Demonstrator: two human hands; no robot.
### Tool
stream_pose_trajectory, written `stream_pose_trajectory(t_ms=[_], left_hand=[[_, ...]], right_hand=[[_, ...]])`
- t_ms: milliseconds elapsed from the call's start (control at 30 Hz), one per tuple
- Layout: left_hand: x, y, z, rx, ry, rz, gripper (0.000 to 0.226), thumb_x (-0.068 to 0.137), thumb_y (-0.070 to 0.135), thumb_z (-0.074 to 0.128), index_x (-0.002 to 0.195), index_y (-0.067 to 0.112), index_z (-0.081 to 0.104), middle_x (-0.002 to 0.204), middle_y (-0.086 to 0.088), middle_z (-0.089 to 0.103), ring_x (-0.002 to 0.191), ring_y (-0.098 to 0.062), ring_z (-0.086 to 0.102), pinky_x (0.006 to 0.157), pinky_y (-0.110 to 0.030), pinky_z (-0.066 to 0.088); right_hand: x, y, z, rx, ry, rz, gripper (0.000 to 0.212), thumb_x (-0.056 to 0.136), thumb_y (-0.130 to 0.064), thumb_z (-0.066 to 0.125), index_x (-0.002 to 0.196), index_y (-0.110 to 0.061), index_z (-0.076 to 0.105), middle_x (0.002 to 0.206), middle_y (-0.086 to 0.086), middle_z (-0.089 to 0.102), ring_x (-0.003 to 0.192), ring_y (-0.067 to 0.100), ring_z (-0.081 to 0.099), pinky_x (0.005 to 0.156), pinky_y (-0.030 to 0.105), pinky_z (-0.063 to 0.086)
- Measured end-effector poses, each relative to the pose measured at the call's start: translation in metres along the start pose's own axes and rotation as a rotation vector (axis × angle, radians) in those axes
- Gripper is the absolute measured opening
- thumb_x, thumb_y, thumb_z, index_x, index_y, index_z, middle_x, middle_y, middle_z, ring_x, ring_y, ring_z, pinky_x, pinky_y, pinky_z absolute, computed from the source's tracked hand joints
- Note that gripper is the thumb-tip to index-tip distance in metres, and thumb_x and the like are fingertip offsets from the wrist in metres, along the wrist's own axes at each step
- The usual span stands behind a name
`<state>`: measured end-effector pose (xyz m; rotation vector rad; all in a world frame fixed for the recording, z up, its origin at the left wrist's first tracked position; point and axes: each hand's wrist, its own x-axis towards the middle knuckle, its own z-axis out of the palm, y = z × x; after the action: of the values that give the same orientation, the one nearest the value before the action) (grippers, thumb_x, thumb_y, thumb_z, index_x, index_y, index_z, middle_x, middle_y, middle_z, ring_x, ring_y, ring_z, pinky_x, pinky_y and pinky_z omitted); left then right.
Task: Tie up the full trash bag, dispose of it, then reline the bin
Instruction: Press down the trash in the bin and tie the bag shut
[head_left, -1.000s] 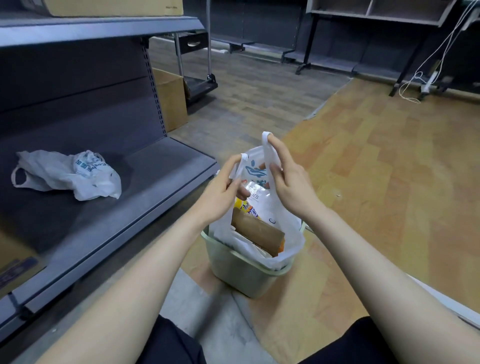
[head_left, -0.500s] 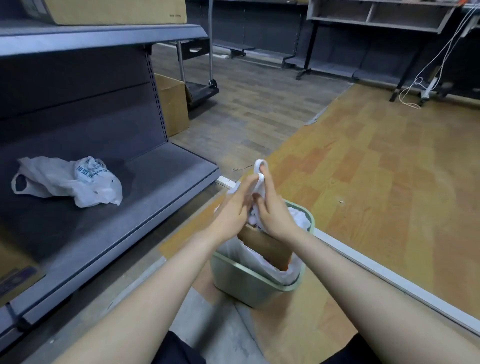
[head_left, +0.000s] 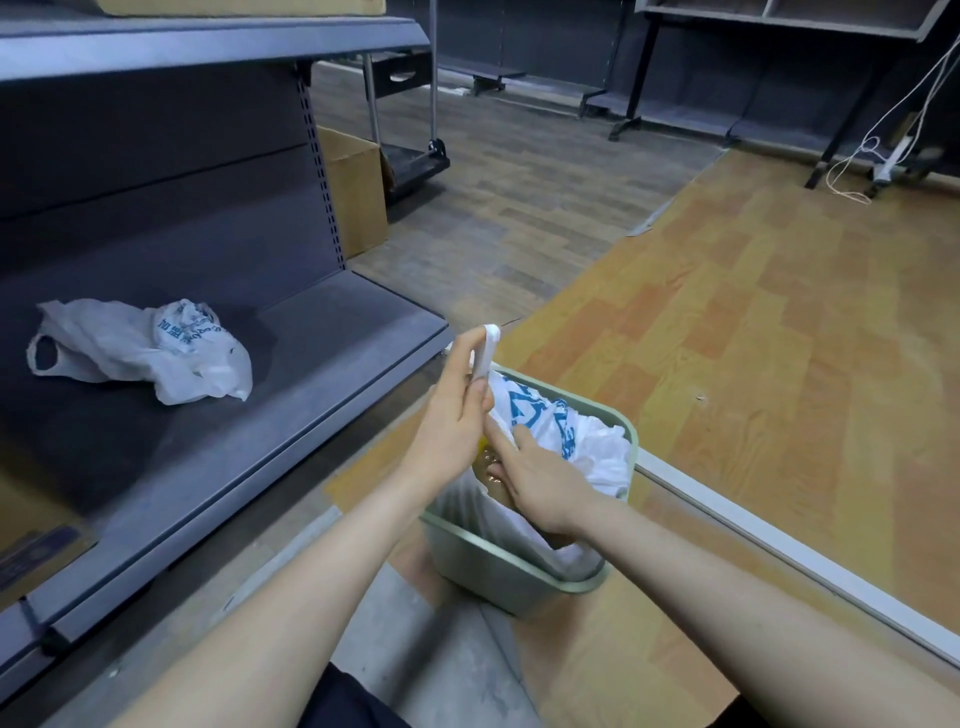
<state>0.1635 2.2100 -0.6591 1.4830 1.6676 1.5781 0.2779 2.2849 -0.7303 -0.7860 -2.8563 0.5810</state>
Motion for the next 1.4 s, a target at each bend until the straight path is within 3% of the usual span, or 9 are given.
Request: stream_pose_trajectory(t_ms=[300, 467, 600, 667, 767, 900, 1100, 1267, 1400], left_hand=[[0.004, -0.003, 0.018, 0.079, -0.157, -0.018, 0.050, 0.095, -0.005, 0.031, 0.127, 0.032, 0.039, 0.067, -0.006, 0.038, 0.056, -0.009, 0.030, 0.057, -0.019, 0.030], [0.001, -0.011, 0.014, 0.081, -0.161, -0.006, 0.048, 0.100, 0.007, 0.035, 0.133, 0.041, 0.033, 0.115, -0.006, 0.062, 0.092, -0.019, 0.055, 0.084, -0.022, 0.043], [-0.001, -0.008, 0.010, 0.018, -0.166, 0.025, 0.054, 0.100, 0.004, 0.034, 0.121, 0.054, 0.036, 0.128, -0.033, 0.047, 0.112, -0.028, 0.034, 0.091, -0.043, 0.038], [-0.002, -0.014, 0.012, 0.067, -0.192, 0.017, 0.055, 0.100, 0.011, 0.033, 0.118, 0.063, 0.033, 0.131, -0.012, 0.056, 0.110, -0.024, 0.047, 0.095, -0.031, 0.042], [-0.005, -0.016, 0.018, 0.219, -0.252, 0.072, 0.047, 0.097, 0.025, 0.029, 0.122, 0.064, 0.027, 0.103, 0.015, 0.059, 0.078, 0.011, 0.052, 0.073, 0.000, 0.035], [-0.006, -0.010, 0.028, 0.083, -0.150, 0.053, 0.048, 0.091, 0.019, 0.030, 0.123, 0.055, 0.034, 0.079, -0.007, 0.052, 0.062, -0.001, 0.044, 0.063, -0.011, 0.034], [-0.004, -0.003, 0.032, 0.182, -0.137, 0.133, 0.035, 0.086, 0.010, 0.030, 0.120, 0.011, 0.040, 0.076, 0.020, 0.047, 0.063, -0.009, 0.046, 0.060, -0.031, 0.036], [-0.003, -0.005, 0.030, 0.192, -0.191, 0.115, 0.024, 0.096, 0.008, 0.035, 0.114, 0.021, 0.025, 0.081, 0.013, 0.051, 0.065, -0.003, 0.049, 0.067, -0.029, 0.039], [-0.004, -0.010, 0.023, 0.134, -0.243, 0.058, 0.051, 0.097, 0.021, 0.042, 0.129, 0.048, 0.013, 0.059, 0.010, 0.049, 0.053, -0.004, 0.047, 0.061, -0.024, 0.038]], right_hand=[[0.016, 0.008, 0.027, -0.082, -0.139, 0.027, 0.025, 0.094, -0.023, 0.039, 0.114, -0.012, 0.049, 0.113, 0.016, 0.050, 0.095, 0.034, 0.055, 0.085, 0.047, 0.044], [0.001, 0.008, -0.004, -0.094, 0.192, 0.010, 0.027, 0.093, -0.018, 0.039, 0.116, -0.007, 0.048, 0.098, 0.016, 0.052, 0.086, 0.033, 0.052, 0.069, 0.042, 0.046], [-0.007, 0.000, -0.028, 0.172, 0.396, 0.014, 0.038, 0.092, -0.003, 0.041, 0.129, -0.008, 0.046, 0.104, 0.013, 0.060, 0.092, 0.028, 0.058, 0.077, 0.039, 0.046], [-0.004, -0.005, -0.041, 0.426, 0.556, 0.091, 0.036, 0.096, -0.003, 0.039, 0.131, -0.008, 0.041, 0.098, 0.005, 0.060, 0.079, 0.020, 0.057, 0.071, 0.034, 0.044], [-0.001, -0.011, -0.058, 0.616, 0.646, 0.134, 0.031, 0.094, -0.011, 0.034, 0.124, -0.010, 0.028, 0.081, -0.002, 0.046, 0.064, 0.013, 0.044, 0.063, 0.030, 0.036], [-0.003, -0.012, -0.074, 0.688, 0.498, 0.144, 0.038, 0.082, -0.020, 0.033, 0.119, -0.022, 0.026, 0.086, 0.014, 0.053, 0.075, 0.028, 0.050, 0.070, 0.038, 0.039], [-0.010, -0.019, -0.072, 0.727, 0.208, -0.019, 0.031, 0.084, -0.044, 0.042, 0.081, -0.016, 0.055, 0.078, -0.007, 0.050, 0.079, 0.013, 0.049, 0.075, 0.044, 0.043], [-0.015, -0.017, -0.072, 1.020, 0.319, -0.003, 0.032, 0.097, -0.011, 0.045, 0.068, -0.005, 0.058, 0.061, -0.010, 0.053, 0.063, 0.005, 0.048, 0.065, 0.022, 0.040], [-0.014, -0.017, -0.073, 1.140, 0.384, 0.043, 0.024, 0.094, -0.004, 0.049, 0.108, 0.009, 0.064, 0.086, 0.009, 0.066, 0.074, 0.006, 0.063, 0.070, 0.015, 0.048]])
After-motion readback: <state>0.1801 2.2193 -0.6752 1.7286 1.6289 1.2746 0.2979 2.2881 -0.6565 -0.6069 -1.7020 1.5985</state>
